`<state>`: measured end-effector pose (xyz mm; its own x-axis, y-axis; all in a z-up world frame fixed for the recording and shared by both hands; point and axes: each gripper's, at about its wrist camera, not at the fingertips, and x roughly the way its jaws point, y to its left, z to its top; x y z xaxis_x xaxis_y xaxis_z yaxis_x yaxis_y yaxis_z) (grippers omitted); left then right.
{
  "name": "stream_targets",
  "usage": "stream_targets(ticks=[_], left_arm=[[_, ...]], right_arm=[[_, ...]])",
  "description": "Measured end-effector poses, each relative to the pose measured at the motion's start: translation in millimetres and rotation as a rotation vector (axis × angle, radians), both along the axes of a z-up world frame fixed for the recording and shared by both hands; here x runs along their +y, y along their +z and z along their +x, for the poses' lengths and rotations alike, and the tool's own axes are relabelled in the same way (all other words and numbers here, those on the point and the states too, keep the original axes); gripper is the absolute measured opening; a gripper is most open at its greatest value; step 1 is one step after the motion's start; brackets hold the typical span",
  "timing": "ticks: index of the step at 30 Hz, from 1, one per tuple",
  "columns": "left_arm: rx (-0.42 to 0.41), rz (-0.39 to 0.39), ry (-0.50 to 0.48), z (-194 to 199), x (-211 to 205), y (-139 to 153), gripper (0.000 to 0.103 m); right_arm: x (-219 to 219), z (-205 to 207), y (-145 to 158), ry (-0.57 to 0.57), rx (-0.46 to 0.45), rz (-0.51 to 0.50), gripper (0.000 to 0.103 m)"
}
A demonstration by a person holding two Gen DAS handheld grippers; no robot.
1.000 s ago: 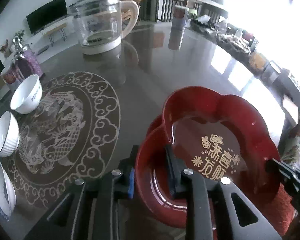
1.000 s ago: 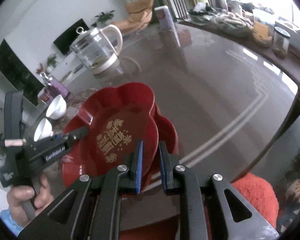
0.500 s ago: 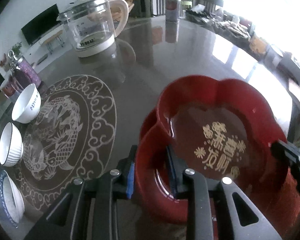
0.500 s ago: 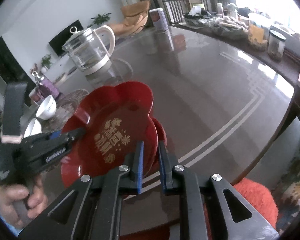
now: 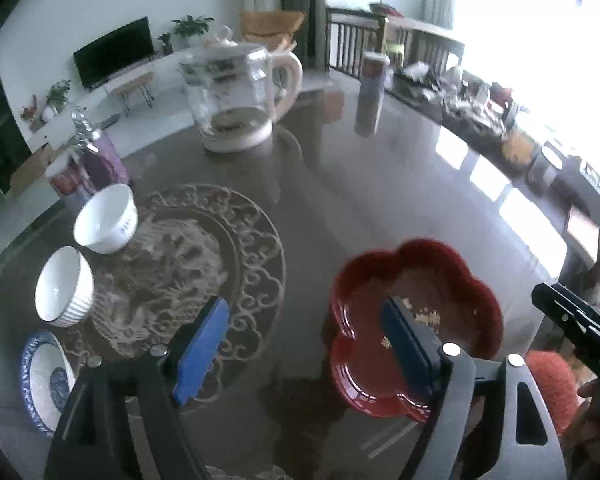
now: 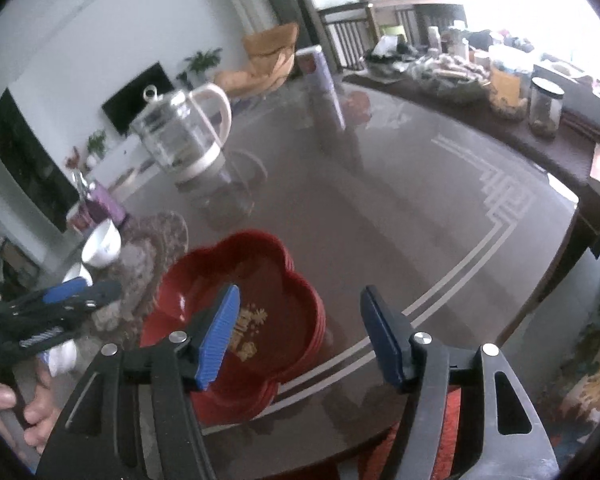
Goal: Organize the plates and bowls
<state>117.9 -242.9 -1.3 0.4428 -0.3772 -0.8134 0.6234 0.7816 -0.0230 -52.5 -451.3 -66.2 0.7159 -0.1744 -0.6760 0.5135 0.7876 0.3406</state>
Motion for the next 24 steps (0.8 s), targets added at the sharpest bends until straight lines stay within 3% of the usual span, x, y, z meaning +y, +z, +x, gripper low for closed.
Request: stream_targets(ticks=[5,10,12,16,21,24], left_arm=[[0.014,0.001,0.039,15.0,18.6,-3.5,0.082],[0.204,0.000,0.070,40.1,23.5,-47.7,0.082],[0.244,0.010,0.073,43.5,18.4,-61.2,0.082],[0.212,0.075,0.054,40.4,-1.0,-79.5,0.082],[0.184,0.073,0.053,38.3,-14.6,-82.9,0.085],[0.154,0.019,0.077,37.7,-8.2,-74.7,0.085]], right_arm=[[-8.0,-5.8,3.5,0.001,0.024,0.027,0.071],[-10.2,-8.5,-25.1,0.023,0.101,0.155,0.072],[-10.2,-9.9,-35.2,0.017,0.110,0.205,0.072],[-8.7,-8.9,-49.1,0.003,0.107,0.294,0.072],[6.0,8.6,-60.1,0.037,0.141,0.311,0.072],[11.0,15.9,-68.1,0.049,0.162,0.320,0.072]])
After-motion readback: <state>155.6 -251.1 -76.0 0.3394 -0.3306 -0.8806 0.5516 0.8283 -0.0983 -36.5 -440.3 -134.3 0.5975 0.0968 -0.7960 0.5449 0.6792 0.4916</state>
